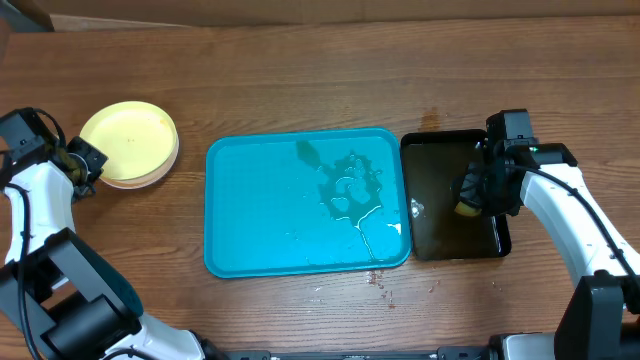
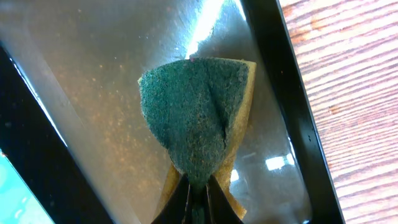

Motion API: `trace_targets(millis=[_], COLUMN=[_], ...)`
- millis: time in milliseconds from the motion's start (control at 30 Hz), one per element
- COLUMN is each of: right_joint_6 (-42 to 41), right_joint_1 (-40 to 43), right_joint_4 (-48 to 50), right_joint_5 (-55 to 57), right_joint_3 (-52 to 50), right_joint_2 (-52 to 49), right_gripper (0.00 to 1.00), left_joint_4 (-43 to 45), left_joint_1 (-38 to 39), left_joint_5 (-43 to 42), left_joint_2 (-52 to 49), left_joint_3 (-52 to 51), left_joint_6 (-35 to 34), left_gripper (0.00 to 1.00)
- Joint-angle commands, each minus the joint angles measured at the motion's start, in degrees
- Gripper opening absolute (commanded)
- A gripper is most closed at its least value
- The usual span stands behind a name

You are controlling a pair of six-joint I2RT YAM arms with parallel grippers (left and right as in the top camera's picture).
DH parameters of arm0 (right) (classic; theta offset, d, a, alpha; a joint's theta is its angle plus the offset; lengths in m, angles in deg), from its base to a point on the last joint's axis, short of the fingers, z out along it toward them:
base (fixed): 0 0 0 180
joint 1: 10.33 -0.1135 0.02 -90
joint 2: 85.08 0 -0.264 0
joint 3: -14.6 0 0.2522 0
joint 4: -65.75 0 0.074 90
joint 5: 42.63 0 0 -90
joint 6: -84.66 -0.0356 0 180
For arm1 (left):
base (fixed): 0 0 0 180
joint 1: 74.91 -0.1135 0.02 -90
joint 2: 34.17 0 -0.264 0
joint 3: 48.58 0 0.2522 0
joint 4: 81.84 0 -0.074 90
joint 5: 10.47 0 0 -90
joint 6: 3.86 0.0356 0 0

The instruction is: Clean dirty plates on tray and stack at the side

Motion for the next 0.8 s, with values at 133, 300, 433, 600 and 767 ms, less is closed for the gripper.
trace_targets(millis=[133,300,433,600,767], right_joint_6=[0.2,0.2,0.7,1.9,3.4], right_joint_1=[0.1,0.1,0.1,0.1,0.1], right_joint_4=[4.2,8.4,9.2,9.2,1.3], right_joint_5=[0.3,0.3,0.3,0.3,0.3], right_joint_3=[-3.9,-7.1,-7.4,-4.9,7.2], right_joint_2=[-0.1,-0.1,-0.1,0.0,0.0], right_gripper=[0.04,0.23,0.70,0.88,0.96], left_joint_4=[1.6,3.5,5.1,3.2,-1.0], left_joint_1=[0.1,0.1,0.1,1.1,6.4], left_joint_5=[1.1,1.0,-5.1,-21.0,-27.9], left_joint_2=[-4.5,-4.6,-4.5,-3.0,3.2], left_joint_3=[-0.1,-0.1,0.2,4.6,9.6], left_joint_6=[1.2,1.7,5.5,7.2,7.2], left_gripper=[0.04,0.32,0.87,1.00,1.00])
